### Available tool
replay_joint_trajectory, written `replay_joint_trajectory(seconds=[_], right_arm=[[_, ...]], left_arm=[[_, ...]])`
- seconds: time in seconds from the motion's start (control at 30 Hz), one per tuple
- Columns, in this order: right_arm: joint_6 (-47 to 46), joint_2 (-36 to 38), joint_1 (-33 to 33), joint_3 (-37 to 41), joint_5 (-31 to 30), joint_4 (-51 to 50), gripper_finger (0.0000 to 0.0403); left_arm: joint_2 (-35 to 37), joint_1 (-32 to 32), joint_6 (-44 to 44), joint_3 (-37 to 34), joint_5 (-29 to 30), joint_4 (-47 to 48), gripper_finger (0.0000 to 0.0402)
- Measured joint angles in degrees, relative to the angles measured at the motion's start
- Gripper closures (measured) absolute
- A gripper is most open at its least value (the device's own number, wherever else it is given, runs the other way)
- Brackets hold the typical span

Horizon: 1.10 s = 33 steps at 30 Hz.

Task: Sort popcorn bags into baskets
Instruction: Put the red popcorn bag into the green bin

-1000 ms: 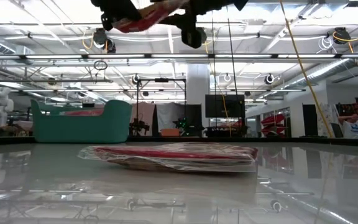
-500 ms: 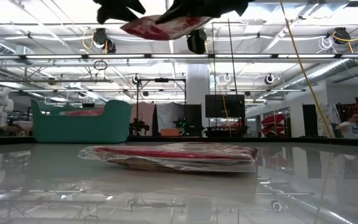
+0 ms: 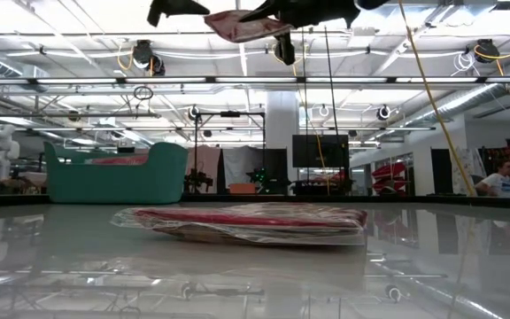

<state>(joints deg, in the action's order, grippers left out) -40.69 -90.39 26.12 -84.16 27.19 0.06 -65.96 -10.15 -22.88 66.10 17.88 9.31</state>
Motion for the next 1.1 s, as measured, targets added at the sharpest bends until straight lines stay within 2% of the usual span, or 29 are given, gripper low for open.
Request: replay_joint_trajectory(seconds=[0.2,0.33,0.47,0.63,0.73,0.83,0.93,1.1], right_arm=[[-1.0,0.0,5.6,0.0,0.0,5.6,0.0382],[-0.9,0.0,9.9,0.0,0.0,8.6,0.0383],[-4.1,-0.1,14.4,0.0,-0.3,13.6,0.0383],[-5.2,-0.1,18.2,0.4,-0.5,23.9,0.0383],[-7.6,-0.1,18.9,1.9,-0.4,30.5,0.0383],[-11.2,-0.1,18.5,4.4,-0.4,37.6,0.0383],[-15.1,-0.1,17.6,7.3,-1.0,43.6,0.0383],[-18.6,-0.1,15.6,10.8,-5.4,49.1,0.0383]], left_arm=[[-4.3,-3.6,-4.0,0.0,2.0,-6.1,0.0183],[-6.8,-5.2,-4.0,-0.1,3.6,-15.1,0.0187],[-10.2,-7.1,-6.3,-0.1,3.7,-19.8,0.0170],[-14.8,-8.5,-12.4,-0.1,3.8,-26.3,0.0128],[-17.6,-8.7,-13.1,-0.1,3.8,-34.2,0.0108],[-20.3,-9.1,-13.3,-0.1,3.7,-42.1,0.0107],[-22.6,-9.4,-13.1,-0.1,3.8,-47.3,0.0123],[-25.4,-10.3,-12.3,-0.1,3.3,-54.0,0.0156]])
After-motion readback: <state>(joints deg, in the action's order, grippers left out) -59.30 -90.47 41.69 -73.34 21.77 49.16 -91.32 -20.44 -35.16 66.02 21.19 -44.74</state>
